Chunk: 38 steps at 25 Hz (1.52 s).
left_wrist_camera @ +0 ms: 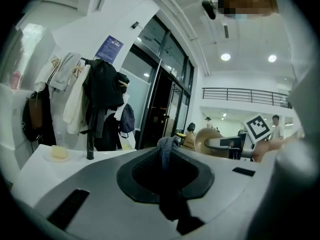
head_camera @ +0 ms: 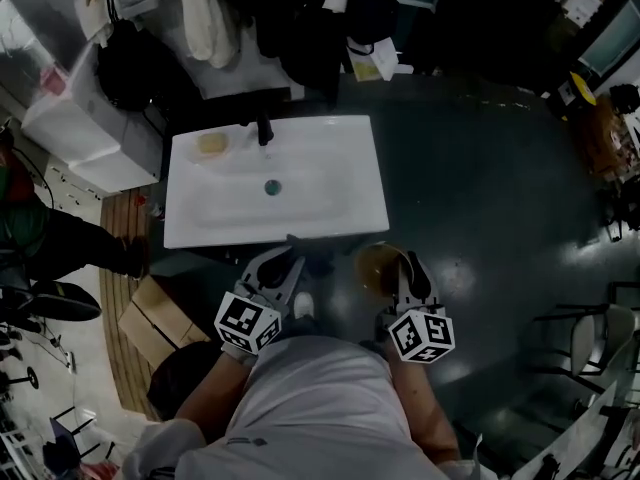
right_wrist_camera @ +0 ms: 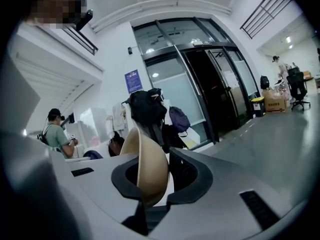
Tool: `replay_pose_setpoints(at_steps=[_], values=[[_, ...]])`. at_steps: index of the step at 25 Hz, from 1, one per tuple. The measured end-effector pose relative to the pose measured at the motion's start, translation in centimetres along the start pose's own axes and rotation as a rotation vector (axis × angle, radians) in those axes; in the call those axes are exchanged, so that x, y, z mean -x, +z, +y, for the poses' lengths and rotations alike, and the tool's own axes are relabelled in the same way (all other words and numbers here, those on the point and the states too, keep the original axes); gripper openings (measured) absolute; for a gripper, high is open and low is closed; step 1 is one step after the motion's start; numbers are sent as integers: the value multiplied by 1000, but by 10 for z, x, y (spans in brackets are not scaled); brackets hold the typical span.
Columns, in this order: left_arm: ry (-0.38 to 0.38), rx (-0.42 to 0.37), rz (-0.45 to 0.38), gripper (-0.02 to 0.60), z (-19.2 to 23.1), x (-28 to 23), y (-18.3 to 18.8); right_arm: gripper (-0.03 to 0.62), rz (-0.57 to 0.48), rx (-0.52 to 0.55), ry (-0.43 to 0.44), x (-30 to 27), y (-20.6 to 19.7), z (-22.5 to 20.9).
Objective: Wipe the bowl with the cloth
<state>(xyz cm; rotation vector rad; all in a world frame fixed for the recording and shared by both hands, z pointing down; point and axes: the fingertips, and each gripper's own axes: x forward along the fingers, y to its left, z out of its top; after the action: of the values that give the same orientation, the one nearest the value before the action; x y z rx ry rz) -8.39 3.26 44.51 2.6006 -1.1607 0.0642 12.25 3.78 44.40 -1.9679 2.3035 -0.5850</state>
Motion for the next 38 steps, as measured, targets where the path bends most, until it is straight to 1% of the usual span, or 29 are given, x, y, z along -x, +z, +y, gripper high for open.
replay_pose_setpoints(at_steps=[5,9,11,13,14,16,19,22,24,26,29,31,33,35,38], values=[[-18,5,-15,46,36,-14,16,74,9,-56,0,-50,-2,16],[-30,-19,-32,46,53,-25,36,74,44,-112,9,-79,-9,22],[-46,-24,-50,46,56,-30,50,74,79,-211,8,-91,-19,20],[-76,-16,-75,46,56,-35,68,74,112,-356,-4,-103,-31,15],[-93,-6,-90,46,55,-37,78,74,127,-418,-11,-109,-37,12],[-126,35,-129,46,53,-40,100,74,153,-490,-12,-121,-45,9],[-168,128,-203,46,52,-45,134,74,205,-523,-1,-137,-53,10],[-198,205,-245,46,51,-50,159,74,271,-588,28,-152,-65,16],[-221,240,-266,46,48,-54,172,73,313,-636,55,-161,-73,21],[-242,251,-274,46,41,-61,181,72,352,-675,88,-169,-78,27],[-260,244,-244,46,31,-72,178,74,393,-733,153,-176,-79,41],[-231,216,-203,46,31,-79,166,73,404,-766,196,-178,-77,49],[-179,168,-139,46,34,-85,146,74,407,-785,227,-178,-73,54],[-138,123,-57,46,36,-92,123,73,400,-784,248,-177,-68,56],[-113,62,56,46,33,-103,91,72,388,-761,257,-175,-60,55]])
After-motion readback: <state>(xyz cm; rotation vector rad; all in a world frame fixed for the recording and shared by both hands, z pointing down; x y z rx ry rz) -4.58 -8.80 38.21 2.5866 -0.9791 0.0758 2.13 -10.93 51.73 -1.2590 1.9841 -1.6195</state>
